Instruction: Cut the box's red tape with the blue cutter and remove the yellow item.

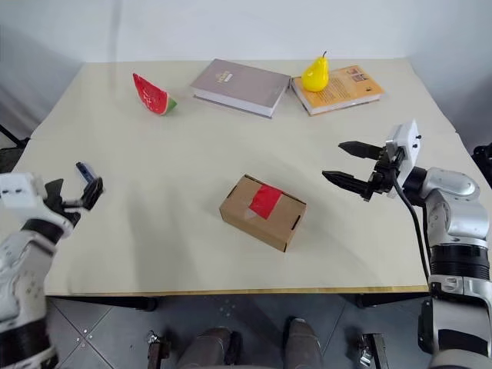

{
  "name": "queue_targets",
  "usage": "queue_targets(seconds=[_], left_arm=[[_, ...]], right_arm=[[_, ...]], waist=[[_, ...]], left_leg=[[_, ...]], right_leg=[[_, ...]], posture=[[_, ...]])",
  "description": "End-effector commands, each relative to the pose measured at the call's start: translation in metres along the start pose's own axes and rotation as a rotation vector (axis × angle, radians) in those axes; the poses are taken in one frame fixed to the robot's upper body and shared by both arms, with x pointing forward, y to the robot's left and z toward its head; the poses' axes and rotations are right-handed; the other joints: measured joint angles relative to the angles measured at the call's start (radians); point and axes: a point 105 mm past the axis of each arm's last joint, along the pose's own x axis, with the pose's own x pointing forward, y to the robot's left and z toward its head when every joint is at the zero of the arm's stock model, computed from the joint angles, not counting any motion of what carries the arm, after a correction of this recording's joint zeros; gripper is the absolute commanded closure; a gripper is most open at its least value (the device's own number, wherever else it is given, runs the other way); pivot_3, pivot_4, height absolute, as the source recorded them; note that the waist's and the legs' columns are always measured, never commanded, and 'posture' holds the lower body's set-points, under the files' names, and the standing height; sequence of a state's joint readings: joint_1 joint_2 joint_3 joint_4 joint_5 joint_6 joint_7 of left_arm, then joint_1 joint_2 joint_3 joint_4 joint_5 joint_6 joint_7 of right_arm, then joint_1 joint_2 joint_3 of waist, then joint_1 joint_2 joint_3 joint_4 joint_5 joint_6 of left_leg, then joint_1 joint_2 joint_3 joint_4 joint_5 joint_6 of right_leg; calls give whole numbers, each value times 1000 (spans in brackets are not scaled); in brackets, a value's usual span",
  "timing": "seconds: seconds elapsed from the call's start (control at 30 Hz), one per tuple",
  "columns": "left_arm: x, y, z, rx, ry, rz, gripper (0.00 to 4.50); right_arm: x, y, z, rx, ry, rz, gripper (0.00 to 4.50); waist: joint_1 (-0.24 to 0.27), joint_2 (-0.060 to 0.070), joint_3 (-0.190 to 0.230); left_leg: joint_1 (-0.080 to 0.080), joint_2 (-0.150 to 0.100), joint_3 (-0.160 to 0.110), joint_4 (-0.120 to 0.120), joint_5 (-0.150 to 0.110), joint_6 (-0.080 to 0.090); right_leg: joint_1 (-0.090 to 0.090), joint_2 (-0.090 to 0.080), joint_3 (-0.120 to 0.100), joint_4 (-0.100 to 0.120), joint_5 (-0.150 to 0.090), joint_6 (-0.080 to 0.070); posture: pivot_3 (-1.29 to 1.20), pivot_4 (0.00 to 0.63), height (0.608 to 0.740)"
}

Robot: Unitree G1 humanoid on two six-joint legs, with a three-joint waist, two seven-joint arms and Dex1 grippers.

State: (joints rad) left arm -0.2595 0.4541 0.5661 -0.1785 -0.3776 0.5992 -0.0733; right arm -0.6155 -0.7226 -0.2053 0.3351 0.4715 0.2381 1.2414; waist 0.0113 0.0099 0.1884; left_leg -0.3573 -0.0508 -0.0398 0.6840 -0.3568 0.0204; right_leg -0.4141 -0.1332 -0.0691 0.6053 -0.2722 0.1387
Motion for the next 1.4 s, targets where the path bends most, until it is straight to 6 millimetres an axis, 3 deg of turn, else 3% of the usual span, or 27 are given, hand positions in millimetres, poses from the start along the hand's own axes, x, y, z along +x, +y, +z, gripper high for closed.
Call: queue_targets(seconds=[0.03,0.2,0.47,0.77,0.87,1.3,1.4], left_arm=[[16,23,3,22,8,226,17],[38,29,-12,0,132,390,17],[69,4,-23,-20,217,337,17],[69,20,-42,-37,341,445,17],[63,24,-52,-24,391,473,588],[51,36,-59,-77,385,522,4478],[48,38,-57,-68,379,521,4478]], right_arm=[[-6,10,22,-23,-117,48,0],[-15,14,24,-35,-131,84,0],[-14,19,23,-24,-127,100,0],[-14,21,18,-5,-104,89,0],[-15,20,18,-3,-101,77,0],[-12,17,24,-31,-89,74,0],[-12,15,24,-35,-84,73,0]], waist=[[1,0,0],[6,-1,0],[13,-2,0],[9,-2,0],[9,-2,0],[2,-1,0],[2,-1,0]], left_leg=[[0,0,0,0,0,0],[0,-1,0,0,0,0],[0,-1,-1,1,0,0],[0,-1,0,1,0,0],[1,-1,0,1,0,0],[2,-1,1,1,0,-1],[2,-1,2,1,0,-1]], right_leg=[[0,0,-1,0,0,0],[0,0,-2,1,0,0],[0,-1,-3,1,0,1],[0,0,-3,1,0,1],[0,-1,-3,2,0,1],[0,-1,-2,3,0,1],[0,-1,-1,4,0,1]], posture=[[0,150,740],[0,150,740],[0,150,740],[0,150,740],[0,150,740],[0,150,740],[0,150,740]])
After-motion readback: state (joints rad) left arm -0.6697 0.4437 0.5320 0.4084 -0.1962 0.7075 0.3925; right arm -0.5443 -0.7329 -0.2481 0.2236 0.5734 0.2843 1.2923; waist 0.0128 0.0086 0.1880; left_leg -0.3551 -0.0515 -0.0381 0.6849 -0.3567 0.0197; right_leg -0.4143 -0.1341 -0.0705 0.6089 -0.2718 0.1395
